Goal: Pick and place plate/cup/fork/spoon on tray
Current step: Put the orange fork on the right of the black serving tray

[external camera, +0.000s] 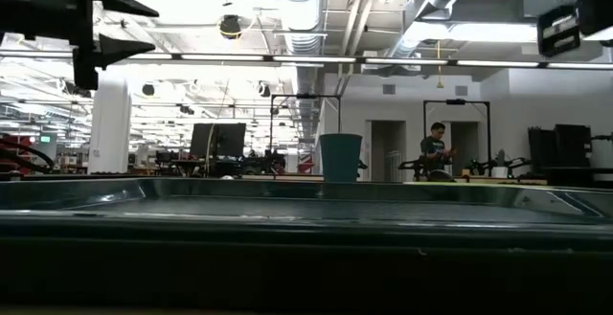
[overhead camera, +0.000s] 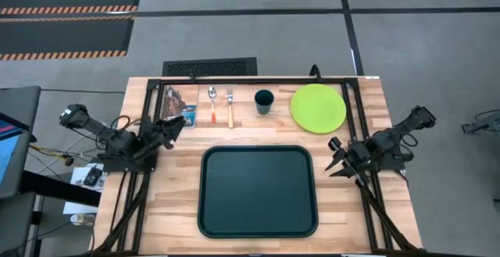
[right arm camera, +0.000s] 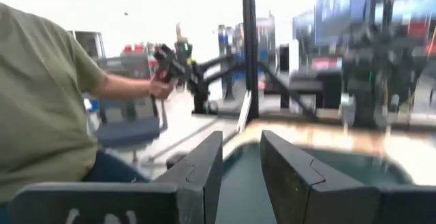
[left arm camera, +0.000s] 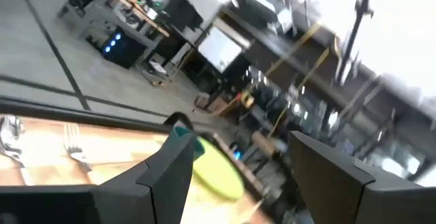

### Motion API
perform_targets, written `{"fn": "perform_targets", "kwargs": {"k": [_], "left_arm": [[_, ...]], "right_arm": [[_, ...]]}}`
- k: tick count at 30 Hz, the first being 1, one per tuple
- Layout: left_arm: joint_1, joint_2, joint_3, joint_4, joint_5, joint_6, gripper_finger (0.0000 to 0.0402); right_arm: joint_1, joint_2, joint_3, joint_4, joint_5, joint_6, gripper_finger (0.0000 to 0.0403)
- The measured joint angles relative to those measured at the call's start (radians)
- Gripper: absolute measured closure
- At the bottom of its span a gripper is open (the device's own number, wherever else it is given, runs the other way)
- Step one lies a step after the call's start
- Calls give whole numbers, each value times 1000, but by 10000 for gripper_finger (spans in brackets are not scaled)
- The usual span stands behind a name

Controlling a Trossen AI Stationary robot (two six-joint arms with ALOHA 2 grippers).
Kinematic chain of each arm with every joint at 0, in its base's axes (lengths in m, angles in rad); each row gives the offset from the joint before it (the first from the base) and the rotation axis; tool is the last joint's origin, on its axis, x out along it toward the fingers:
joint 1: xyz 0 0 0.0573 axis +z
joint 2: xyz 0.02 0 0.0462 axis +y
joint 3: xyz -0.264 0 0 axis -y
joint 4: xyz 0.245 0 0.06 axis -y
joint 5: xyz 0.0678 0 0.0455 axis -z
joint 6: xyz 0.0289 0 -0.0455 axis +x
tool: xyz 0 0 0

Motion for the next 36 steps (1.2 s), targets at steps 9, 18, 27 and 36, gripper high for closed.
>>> {"fn": "perform_targets", "kwargs": {"k": [9,18,27,36], "left_arm": [[134,0,0,66,422,-81,173],[111,78,1,42,558,-385,173],[136,424,203,95,392,-250,173],[369,737,647,-568,471,-492,173]], "right_arm": [[-11,0,0,225,39,-52,283],[-75,0,0,327,288,-55,283],[-103,0,0,315,313,85,283],[-109,0,0,288,352,56,283]]}}
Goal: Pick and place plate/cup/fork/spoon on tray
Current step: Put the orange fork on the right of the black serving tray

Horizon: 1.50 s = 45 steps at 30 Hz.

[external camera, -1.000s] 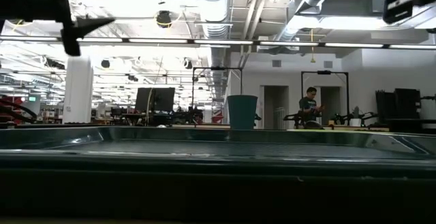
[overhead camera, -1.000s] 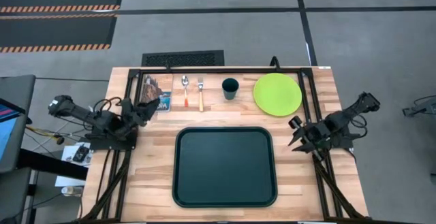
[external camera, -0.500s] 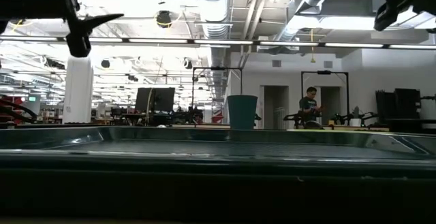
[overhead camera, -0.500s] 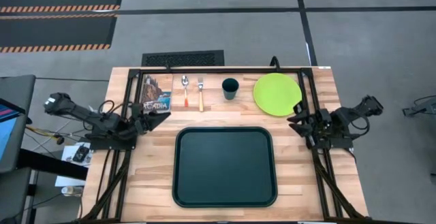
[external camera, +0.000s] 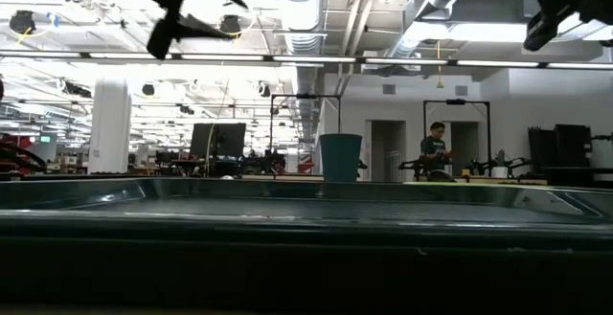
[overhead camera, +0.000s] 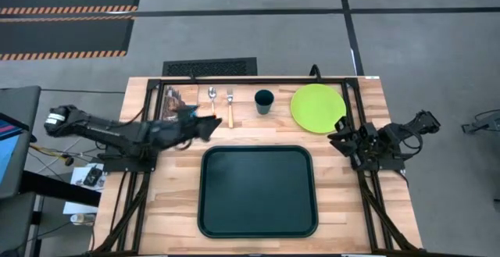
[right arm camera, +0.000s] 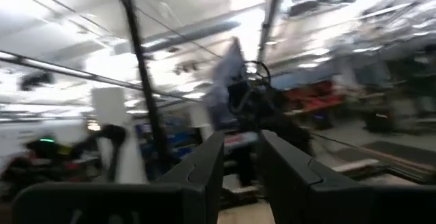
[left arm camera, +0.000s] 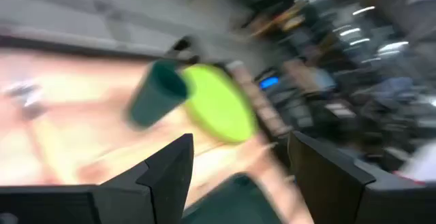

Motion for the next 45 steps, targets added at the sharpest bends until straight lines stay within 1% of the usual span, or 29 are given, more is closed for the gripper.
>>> {"fn": "perform_targets", "kwargs": {"k": [2,4,6,9,12,15,20,23,25,31,36,38,41,45], "left_arm": [[85,71,105,-200,51,-98,173],[163,145,199,-364,76,-139,173],[230,217,274,-479,86,-116,173],[309,322,352,-523,125,-15,173],[348,430,398,-499,127,72,173],[367,549,419,-494,98,91,173],[353,735,419,-493,90,-18,173],[331,817,418,-463,90,-43,173],[316,851,418,-431,82,-46,173],[300,914,418,-392,0,-104,173],[307,965,419,-355,25,-111,173],[310,980,422,-353,24,-122,180],[310,997,423,-356,19,-150,208],[308,993,422,-355,6,-148,270]], "right_arm": [[-7,0,0,-15,71,18,283],[-14,0,0,-42,118,38,283],[-19,0,0,-72,139,40,283],[-22,0,0,-97,140,42,283],[-22,0,0,-104,140,72,283],[-22,0,0,-105,140,93,283],[-22,0,0,-104,140,95,283],[-22,0,0,-105,140,95,283],[-22,0,0,-105,140,95,283],[-22,0,0,-108,139,95,283],[-22,0,0,-126,139,94,283],[-22,0,0,-124,140,94,283],[-22,0,0,-124,139,93,283],[-22,0,0,-124,139,93,283]]}}
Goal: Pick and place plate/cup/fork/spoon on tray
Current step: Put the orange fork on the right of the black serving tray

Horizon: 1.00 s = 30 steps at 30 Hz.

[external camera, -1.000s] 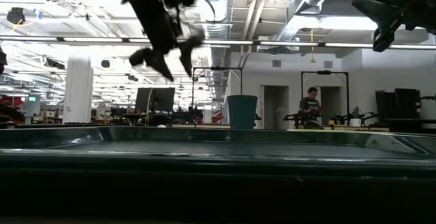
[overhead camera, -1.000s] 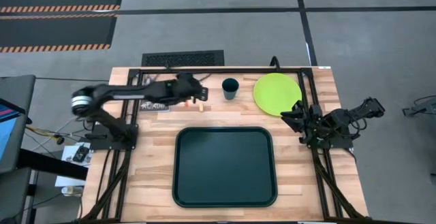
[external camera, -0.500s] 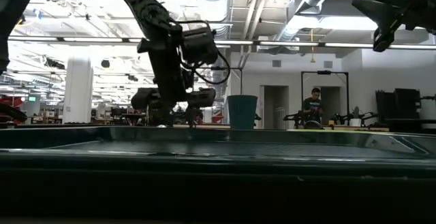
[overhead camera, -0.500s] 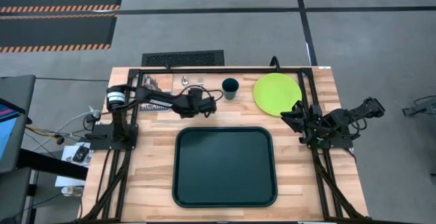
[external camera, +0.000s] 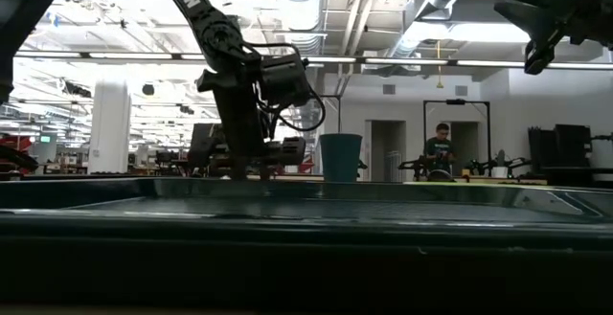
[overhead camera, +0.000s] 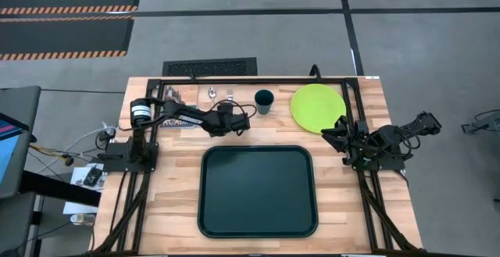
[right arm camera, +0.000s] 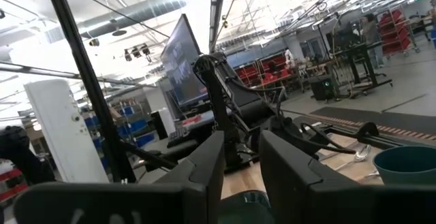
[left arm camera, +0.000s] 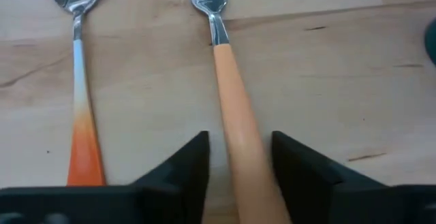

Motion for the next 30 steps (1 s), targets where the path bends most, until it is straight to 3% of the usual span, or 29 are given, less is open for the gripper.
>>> {"fn": "perform_targets", "kwargs": {"k": [5,16,25,30], "left_arm": [[-1,-1,-1,-3,-15,7,348],[1,-28,-6,3,-16,29,349],[-16,-139,-6,-51,-35,33,349],[-81,-212,-6,-85,-38,27,349]], "right_arm": [[0,0,0,0,0,0,283],[0,0,0,-1,0,51,283],[0,0,0,-21,1,47,283],[0,0,0,-25,4,46,283]]}}
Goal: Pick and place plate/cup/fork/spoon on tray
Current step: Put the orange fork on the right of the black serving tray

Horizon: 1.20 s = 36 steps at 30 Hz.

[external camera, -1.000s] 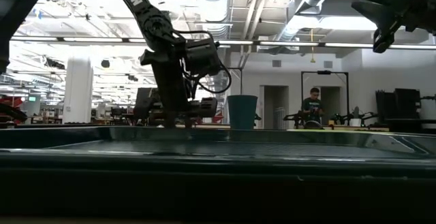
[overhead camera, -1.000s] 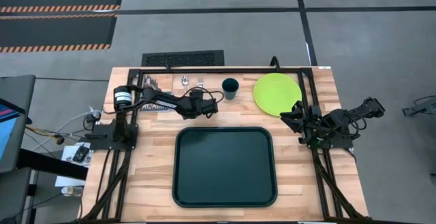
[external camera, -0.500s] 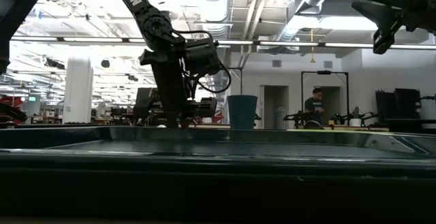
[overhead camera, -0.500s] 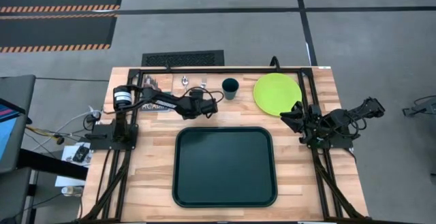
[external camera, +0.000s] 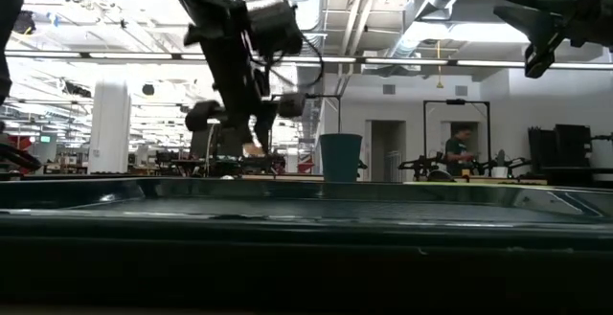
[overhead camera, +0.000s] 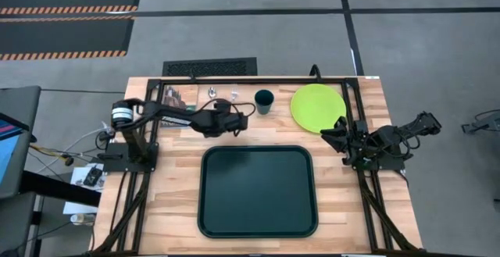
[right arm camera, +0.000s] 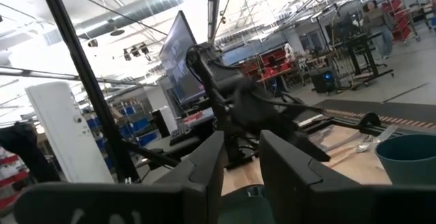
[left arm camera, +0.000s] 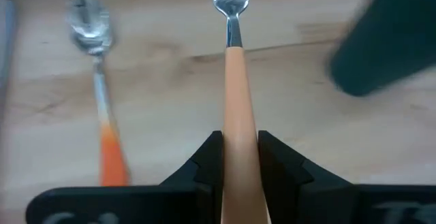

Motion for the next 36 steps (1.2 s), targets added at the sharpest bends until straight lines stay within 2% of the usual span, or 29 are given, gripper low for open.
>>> {"fn": "perform_targets", "kwargs": {"k": [5,10,23,26,32,36], "left_arm": [[-97,-60,1,11,-26,-17,349],[-214,-79,1,77,3,-54,349],[-475,-72,2,463,-8,-133,349],[-539,-72,2,524,-64,-161,349],[-636,-47,50,502,-205,-244,349],[-656,36,152,495,-208,-247,349]], "right_arm": [[0,0,0,-2,31,-2,283],[0,0,0,1,73,-2,283],[0,0,0,-12,83,5,283],[0,0,0,-24,83,6,283],[0,0,0,-78,82,60,283],[0,0,0,-113,82,85,283]]}}
